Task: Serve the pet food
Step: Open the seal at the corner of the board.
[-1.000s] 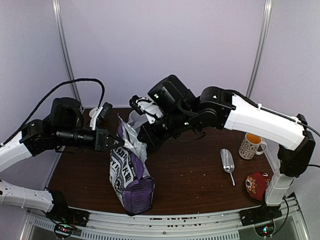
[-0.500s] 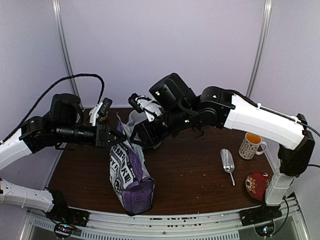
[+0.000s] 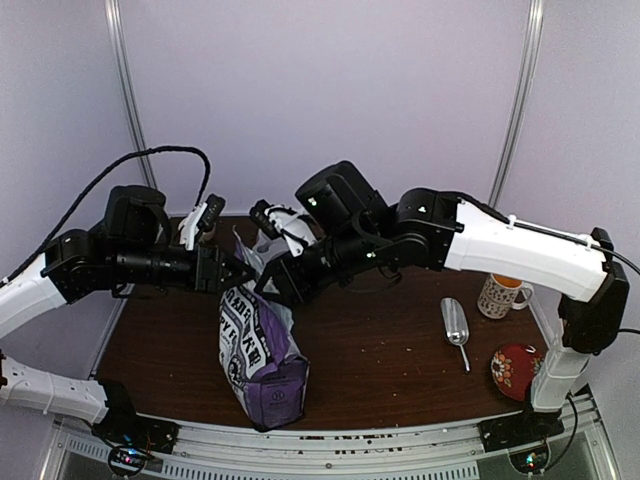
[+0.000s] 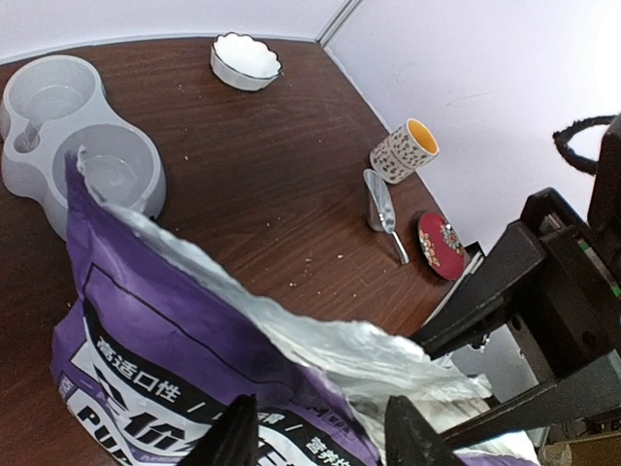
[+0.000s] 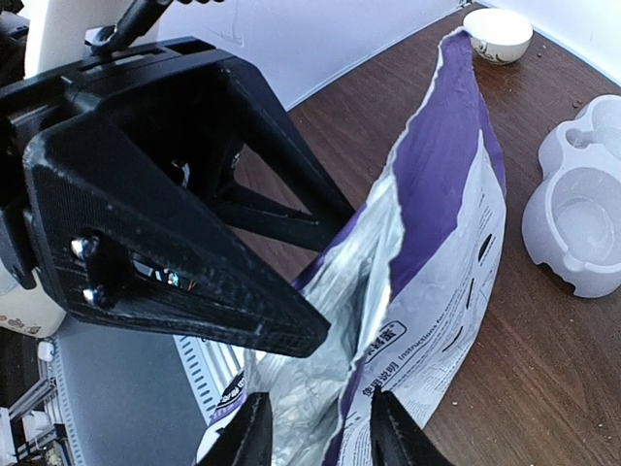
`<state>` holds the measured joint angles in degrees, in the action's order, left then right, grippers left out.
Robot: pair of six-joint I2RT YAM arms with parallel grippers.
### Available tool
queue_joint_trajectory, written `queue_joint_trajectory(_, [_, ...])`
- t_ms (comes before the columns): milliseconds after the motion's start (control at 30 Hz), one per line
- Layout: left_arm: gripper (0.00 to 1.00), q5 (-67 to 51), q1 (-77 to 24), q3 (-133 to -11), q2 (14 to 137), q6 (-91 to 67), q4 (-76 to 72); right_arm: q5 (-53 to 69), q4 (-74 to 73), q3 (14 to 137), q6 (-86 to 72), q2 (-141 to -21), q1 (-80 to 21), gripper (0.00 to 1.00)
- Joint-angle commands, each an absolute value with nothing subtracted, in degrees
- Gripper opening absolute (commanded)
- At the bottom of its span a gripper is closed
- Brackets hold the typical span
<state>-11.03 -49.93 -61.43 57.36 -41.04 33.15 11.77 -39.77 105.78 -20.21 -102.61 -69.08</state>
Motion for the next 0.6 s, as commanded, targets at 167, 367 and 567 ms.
queue_joint_trajectory(167, [0.52,-9.05,-49.74,-62.7,59.21,-40.23,31.03,15.29,-35.8,102.52,-20.72,-100.23,-69.52,0.34])
queue_joint_trajectory(367, [0.27,-8.64,-49.75,-63.18,60.69,-39.65,30.94,16.81,-35.46,102.9,-20.22,-100.8,-69.45,0.19])
queue_joint_trajectory(567, [0.0,-11.14,-49.74,-64.01,61.68,-37.95,31.44,16.96,-36.56,103.42,-20.83,-100.46,-69.46,0.0])
